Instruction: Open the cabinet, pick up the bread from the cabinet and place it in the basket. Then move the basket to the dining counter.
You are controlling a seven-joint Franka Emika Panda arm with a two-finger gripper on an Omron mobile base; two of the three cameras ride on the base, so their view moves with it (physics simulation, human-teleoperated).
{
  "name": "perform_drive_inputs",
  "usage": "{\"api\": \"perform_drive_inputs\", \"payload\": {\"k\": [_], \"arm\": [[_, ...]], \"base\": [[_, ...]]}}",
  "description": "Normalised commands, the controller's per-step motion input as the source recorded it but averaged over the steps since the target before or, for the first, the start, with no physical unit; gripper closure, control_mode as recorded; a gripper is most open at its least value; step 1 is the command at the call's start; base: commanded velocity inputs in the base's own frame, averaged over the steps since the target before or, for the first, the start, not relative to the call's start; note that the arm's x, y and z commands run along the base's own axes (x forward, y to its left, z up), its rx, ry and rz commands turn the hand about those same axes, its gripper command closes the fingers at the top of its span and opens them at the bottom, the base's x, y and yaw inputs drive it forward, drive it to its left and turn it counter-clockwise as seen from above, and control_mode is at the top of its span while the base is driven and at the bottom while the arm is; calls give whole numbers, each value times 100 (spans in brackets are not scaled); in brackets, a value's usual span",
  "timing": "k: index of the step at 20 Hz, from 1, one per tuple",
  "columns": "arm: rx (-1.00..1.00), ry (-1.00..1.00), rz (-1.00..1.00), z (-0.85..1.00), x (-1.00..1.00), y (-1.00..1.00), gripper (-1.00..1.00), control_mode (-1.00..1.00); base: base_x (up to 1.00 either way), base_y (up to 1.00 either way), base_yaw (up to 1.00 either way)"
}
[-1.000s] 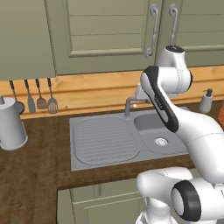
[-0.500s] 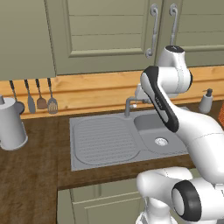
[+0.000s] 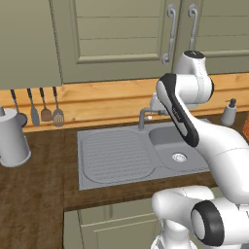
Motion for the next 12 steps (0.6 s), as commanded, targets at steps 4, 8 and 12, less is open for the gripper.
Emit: {"api": "perform_drive_inputs", "payload": {"k": [4,8,12], "arm": [[0,0,0,0,0,0,-100,-100],[0,0,0,0,0,0,-100,-100],[0,-5,0,0,-14,0,-100,-100]], "base": [[0,0,0],[0,0,0],[0,0,0]]}}
